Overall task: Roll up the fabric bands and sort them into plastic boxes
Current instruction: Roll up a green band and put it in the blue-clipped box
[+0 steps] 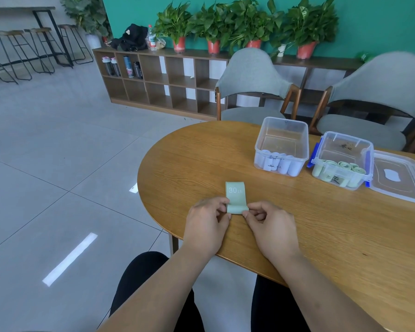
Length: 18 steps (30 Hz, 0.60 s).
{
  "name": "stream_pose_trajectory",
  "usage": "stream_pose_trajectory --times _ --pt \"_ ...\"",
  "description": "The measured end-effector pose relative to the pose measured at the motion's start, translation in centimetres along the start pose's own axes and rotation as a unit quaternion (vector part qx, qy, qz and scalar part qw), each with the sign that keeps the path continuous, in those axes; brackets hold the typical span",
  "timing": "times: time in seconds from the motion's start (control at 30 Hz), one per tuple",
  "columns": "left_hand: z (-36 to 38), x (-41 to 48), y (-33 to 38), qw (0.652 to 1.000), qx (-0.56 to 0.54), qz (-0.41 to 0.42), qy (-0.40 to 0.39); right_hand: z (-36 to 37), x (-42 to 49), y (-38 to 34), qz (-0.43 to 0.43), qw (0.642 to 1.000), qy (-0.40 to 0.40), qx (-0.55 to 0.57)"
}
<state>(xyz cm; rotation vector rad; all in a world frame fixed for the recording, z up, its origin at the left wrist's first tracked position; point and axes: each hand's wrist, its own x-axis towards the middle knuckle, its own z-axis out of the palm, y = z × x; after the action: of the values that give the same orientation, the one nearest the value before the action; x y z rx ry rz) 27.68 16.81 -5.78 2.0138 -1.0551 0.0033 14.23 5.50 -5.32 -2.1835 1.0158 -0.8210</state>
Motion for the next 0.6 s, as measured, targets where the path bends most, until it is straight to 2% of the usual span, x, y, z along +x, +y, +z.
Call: stream_pose_trajectory --times 0.27,0.47,0.6 --pt "0.0 -0.3 0.3 1.000 -0.008 -0.023 0.010 0.3 -0.5 0.1 -0.009 1.000 0.019 -0.014" --pt "1.1 -2.2 2.2 0.991 0.061 -0.082 0.084 0.2 -0.6 0.2 0.014 1.000 0.014 0.006" --pt "1.5 -2.3 2.3 0.990 0.045 -0.104 0.081 0.1 -0.5 0.3 0.024 0.999 0.012 0.021"
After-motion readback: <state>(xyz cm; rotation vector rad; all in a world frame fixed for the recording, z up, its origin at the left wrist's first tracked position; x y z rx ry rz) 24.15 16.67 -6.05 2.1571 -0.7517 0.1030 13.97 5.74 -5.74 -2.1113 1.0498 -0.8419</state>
